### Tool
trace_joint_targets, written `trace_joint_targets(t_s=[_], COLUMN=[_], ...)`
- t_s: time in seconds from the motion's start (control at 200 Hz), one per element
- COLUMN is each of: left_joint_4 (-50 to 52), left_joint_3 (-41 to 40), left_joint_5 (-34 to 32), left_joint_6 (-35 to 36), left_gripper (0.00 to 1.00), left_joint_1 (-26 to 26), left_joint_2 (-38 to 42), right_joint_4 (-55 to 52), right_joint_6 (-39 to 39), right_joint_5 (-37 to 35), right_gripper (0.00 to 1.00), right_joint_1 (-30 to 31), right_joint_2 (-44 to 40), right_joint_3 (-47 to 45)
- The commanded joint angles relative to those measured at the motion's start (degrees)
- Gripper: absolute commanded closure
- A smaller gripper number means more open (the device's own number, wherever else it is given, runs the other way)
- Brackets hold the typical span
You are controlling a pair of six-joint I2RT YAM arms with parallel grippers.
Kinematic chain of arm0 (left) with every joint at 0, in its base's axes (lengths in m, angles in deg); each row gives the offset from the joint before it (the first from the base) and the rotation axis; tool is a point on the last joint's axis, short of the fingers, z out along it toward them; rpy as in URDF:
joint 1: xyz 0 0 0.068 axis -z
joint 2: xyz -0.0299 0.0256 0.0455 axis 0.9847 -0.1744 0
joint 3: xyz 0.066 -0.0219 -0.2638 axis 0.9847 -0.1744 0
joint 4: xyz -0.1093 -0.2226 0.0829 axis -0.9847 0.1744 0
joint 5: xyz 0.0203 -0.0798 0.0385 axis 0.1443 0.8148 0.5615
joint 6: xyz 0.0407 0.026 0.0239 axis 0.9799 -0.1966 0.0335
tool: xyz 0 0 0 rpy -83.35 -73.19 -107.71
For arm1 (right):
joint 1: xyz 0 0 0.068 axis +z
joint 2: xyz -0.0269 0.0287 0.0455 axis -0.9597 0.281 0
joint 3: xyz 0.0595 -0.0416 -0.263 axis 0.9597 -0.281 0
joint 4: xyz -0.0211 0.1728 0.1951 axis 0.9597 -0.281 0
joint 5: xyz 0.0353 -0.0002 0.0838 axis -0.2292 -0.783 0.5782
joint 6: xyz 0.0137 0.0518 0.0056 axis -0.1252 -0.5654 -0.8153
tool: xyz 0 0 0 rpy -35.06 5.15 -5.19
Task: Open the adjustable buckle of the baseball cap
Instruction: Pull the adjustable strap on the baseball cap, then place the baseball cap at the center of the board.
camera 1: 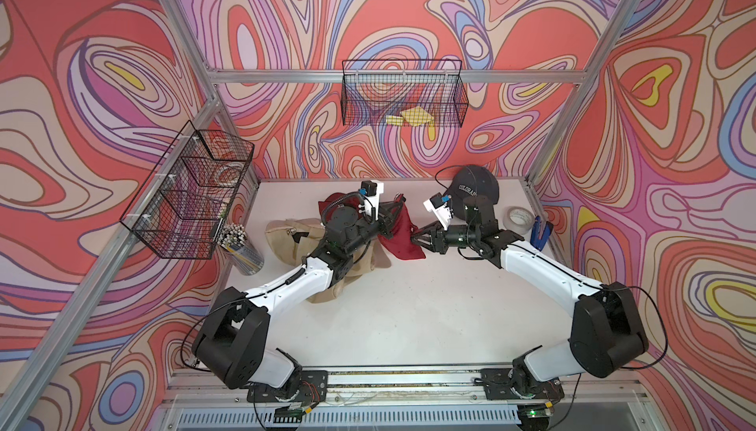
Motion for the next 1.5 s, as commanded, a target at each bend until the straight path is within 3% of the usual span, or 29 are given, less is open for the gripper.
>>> trace_joint_targets(t_s=[0.0,0.32,0.561,0.686,0.871,0.987,1.112,1.197,1.347,1.492], left_joint_4=[-6.4,1.2,3.6,1.4,-1.9,-0.2,6.5,10.0,11.8,14.9], left_joint_3=[3.3,11.6,22.9,25.4,26.4,26.1,25.2,24.6,21.9,18.4], left_joint_5=[-1.1,3.8,14.1,15.9,15.8,13.3,7.8,5.6,5.1,5.9], left_joint_6=[0.6,5.7,6.7,4.2,-1.2,-2.8,-1.4,-0.5,0.7,4.7], left_gripper=[1.00,1.00,1.00,1.00,1.00,0.93,0.73,0.53,0.41,0.39], left_joint_1=[-0.5,-0.7,-1.9,-3.0,-4.8,-5.7,-6.1,-6.2,-6.6,-6.8], left_joint_2=[-1.1,-8.2,-18.3,-22.9,-28.1,-28.7,-27.0,-25.5,-22.6,-17.9], right_joint_4=[-1.5,-2.3,4.3,9.1,9.0,11.5,13.8,14.8,11.3,9.1], right_joint_6=[-5.1,-8.7,-13.9,-16.8,-15.3,-16.5,-18.6,-19.8,-21.2,-24.0], right_joint_5=[-5.8,-16.5,-18.0,-18.8,-16.6,-14.8,-14.2,-14.0,-14.0,-16.4], right_gripper=[0.02,0.02,0.02,0.02,0.04,0.10,0.12,0.10,0.14,0.13], right_joint_1=[-1.7,-3.7,-8.8,-12.0,-12.6,-12.6,-13.0,-13.3,-14.8,-16.9], right_joint_2=[-2.5,-8.3,-12.3,-14.1,-12.2,-10.6,-9.1,-7.7,-3.8,-1.3], right_joint_3=[-1.6,-4.5,-10.9,-15.0,-14.2,-14.2,-13.9,-13.5,-9.5,-7.2])
